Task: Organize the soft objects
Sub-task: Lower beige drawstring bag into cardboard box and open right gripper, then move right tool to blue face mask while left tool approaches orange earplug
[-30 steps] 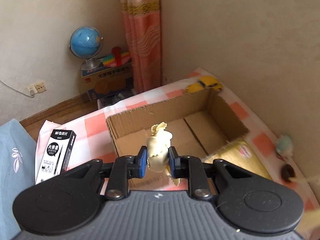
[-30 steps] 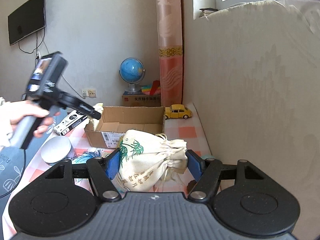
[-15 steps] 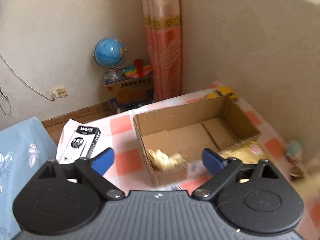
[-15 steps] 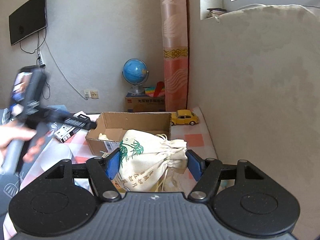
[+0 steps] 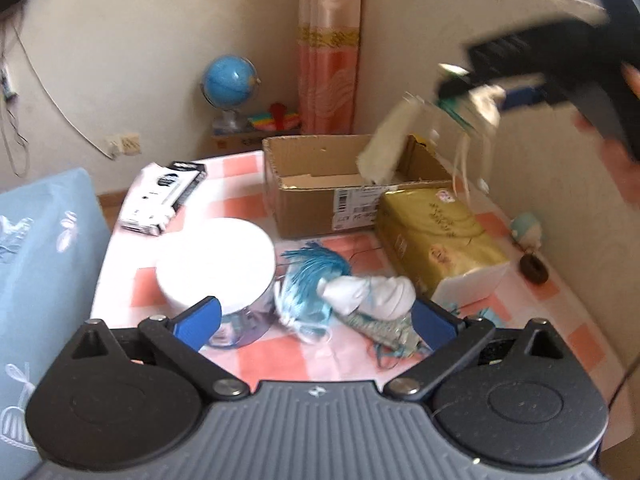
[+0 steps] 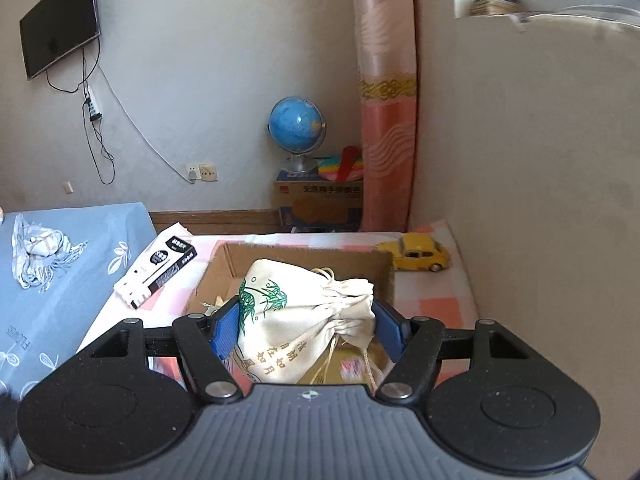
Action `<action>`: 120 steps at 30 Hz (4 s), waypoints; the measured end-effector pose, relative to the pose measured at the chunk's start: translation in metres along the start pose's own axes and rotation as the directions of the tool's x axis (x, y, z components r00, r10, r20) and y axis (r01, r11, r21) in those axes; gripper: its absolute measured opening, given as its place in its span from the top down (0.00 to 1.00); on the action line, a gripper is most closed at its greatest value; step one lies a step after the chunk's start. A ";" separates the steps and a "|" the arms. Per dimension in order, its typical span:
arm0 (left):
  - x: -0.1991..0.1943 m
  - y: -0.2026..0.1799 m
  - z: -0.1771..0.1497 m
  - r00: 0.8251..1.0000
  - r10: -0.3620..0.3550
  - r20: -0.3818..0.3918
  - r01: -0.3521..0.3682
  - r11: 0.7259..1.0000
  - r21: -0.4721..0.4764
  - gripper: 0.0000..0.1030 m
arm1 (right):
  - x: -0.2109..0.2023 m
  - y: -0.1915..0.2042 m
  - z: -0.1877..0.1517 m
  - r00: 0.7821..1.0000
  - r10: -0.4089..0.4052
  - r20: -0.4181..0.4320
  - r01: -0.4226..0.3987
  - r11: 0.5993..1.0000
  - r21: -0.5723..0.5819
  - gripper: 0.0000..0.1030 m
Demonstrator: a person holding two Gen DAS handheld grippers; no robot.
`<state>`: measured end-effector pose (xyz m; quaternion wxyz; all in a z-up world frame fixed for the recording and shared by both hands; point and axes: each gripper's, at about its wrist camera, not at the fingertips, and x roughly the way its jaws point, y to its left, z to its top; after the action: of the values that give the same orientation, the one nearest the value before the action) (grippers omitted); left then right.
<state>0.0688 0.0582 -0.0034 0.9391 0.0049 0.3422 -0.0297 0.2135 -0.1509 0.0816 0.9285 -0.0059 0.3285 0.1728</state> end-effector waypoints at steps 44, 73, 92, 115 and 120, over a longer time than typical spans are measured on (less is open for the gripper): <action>0.026 -0.009 -0.023 0.998 0.058 -0.041 -0.056 0.998 0.036 0.02 | 0.159 0.006 0.030 0.967 -0.067 -0.247 0.057 0.997 -0.050 0.06; -0.012 -0.011 -0.040 1.000 0.022 -0.013 -0.020 0.995 0.095 0.02 | -0.003 0.009 -0.127 0.991 -0.004 -0.135 0.000 1.000 -0.031 0.00; -0.001 -0.024 -0.060 0.994 -0.057 -0.091 0.072 0.982 0.176 0.02 | 0.016 0.003 -0.195 0.970 -0.089 -0.225 0.078 0.995 -0.057 0.00; 0.066 -0.025 -0.048 0.991 0.062 -0.122 -0.035 0.977 0.209 0.02 | 0.012 -0.012 -0.201 0.974 -0.119 -0.195 0.105 0.991 -0.084 0.00; 0.056 -0.020 -0.046 0.991 0.072 -0.110 -0.049 0.979 0.198 0.03 | 0.012 -0.012 -0.201 0.974 -0.120 -0.195 0.105 0.991 -0.082 0.00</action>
<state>0.0807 0.0369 -0.0749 0.9131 0.1089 0.3914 -0.0341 0.1040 -0.1835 -0.0842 0.8985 -0.0749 0.4125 0.1301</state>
